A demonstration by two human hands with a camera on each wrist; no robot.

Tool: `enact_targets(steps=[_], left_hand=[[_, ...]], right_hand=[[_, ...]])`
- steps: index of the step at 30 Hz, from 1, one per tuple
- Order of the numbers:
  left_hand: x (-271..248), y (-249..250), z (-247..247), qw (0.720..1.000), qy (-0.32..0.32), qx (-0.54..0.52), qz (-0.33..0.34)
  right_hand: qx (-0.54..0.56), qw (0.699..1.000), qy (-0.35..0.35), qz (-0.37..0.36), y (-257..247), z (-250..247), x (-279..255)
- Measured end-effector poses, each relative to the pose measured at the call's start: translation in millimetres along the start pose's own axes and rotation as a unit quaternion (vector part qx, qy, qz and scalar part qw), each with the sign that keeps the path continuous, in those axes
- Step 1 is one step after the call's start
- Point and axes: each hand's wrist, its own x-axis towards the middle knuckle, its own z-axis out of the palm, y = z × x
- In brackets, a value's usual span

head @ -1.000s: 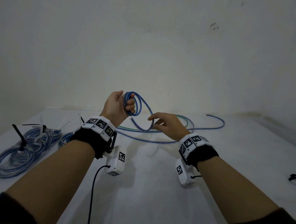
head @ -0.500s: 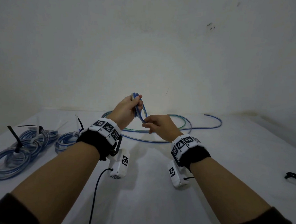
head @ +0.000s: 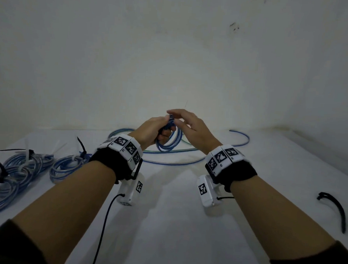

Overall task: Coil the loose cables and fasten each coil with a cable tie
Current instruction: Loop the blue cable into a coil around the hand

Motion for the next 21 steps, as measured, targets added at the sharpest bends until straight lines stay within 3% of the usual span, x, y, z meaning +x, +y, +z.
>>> enact_targets(steps=[7,12,17,21], left_hand=[[11.9,-2.2,33.7,0.999,-0.024,0.018,0.025],[28.4,-5.3,72.9,0.997,-0.011,0.056,0.055],[43.2,-9.8,118.1,0.998,-0.055,0.015,0.041],[49.1,-13.4,160.6,0.994,-0.093,-0.062,-0.009]], right_hand=[[0.077,0.996,0.015,0.052,5.1,-31.9,-22.5],[0.044,0.992,0.076,0.093,11.0,-60.9,-45.0],[0.019,0.977,0.144,0.158,18.9,-98.2,-70.5],[0.004,0.962,0.189,0.198,25.6,-130.6,-96.2]])
